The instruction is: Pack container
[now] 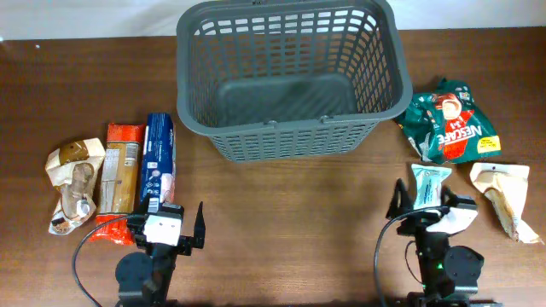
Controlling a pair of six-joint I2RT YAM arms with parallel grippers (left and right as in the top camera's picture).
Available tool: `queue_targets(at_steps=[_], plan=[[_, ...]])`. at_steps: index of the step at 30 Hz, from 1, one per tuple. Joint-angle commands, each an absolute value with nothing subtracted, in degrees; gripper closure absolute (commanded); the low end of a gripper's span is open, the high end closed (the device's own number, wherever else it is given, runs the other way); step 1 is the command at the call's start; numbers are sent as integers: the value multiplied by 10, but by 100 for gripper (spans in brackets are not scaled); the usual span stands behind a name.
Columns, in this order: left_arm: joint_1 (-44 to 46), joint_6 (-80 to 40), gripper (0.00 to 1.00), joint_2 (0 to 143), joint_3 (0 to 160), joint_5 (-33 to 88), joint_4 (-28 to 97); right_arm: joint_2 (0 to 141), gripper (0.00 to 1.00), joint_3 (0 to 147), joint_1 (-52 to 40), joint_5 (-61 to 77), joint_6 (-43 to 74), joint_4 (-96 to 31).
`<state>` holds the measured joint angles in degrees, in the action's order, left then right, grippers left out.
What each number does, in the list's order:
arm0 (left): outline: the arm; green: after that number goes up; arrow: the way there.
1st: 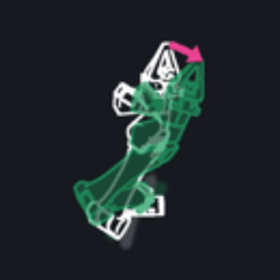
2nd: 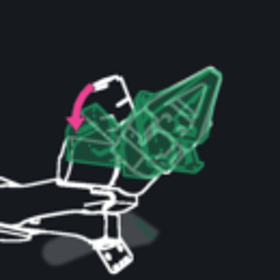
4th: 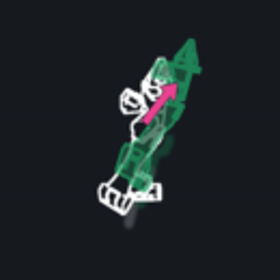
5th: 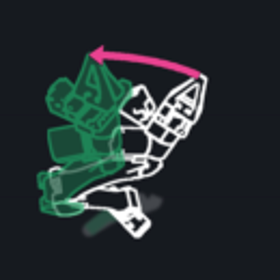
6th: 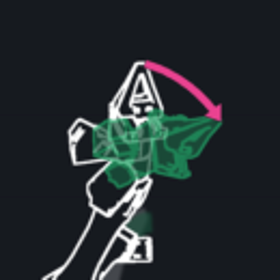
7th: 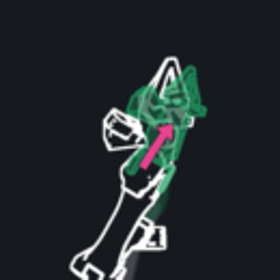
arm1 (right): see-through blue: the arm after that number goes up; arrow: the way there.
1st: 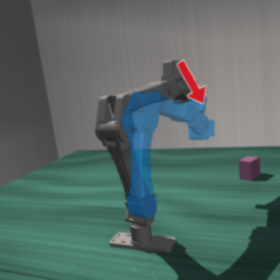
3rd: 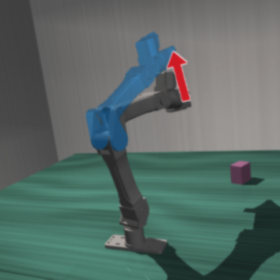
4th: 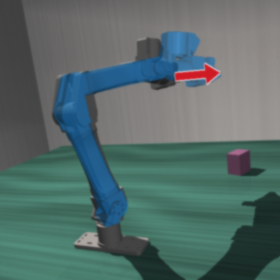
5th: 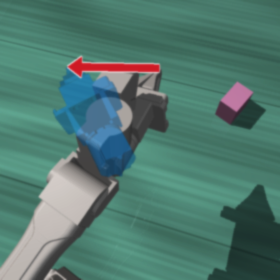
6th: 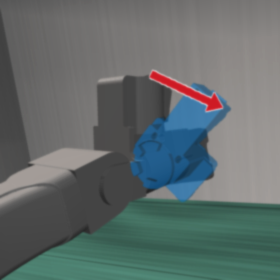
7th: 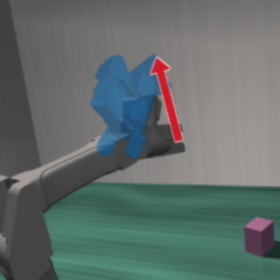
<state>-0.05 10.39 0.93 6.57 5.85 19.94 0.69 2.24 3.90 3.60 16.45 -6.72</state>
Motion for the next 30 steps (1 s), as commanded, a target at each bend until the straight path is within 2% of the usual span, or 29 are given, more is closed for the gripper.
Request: queue_targets(at_steps=[1,4,8,14,18,21,25,27,30], plan=[[2,99,1,3,60,62,197,3,1,22,34,146,270,-58],[2,99,1,3,60,63,197,12,1,48,34,174,273,-84],[2,99,1,3,60,62,197,93,1,193,35,110,181,-211],[2,99,1,3,60,63,197,344,1,483,35,13,107,-340],[2,99,1,3,60,62,197,520,1,705,35,73,92,-463],[2,99,1,3,60,62,197,621,1,848,35,68,63,-556],[2,99,1,3,60,62,197,740,1,964,64,42,49,-609],[2,99,1,3,60,62,197,829,1,1024,110,42,49,-642],[2,99,1,3,60,63,197,907,1,1061,144,42,43,-659]])
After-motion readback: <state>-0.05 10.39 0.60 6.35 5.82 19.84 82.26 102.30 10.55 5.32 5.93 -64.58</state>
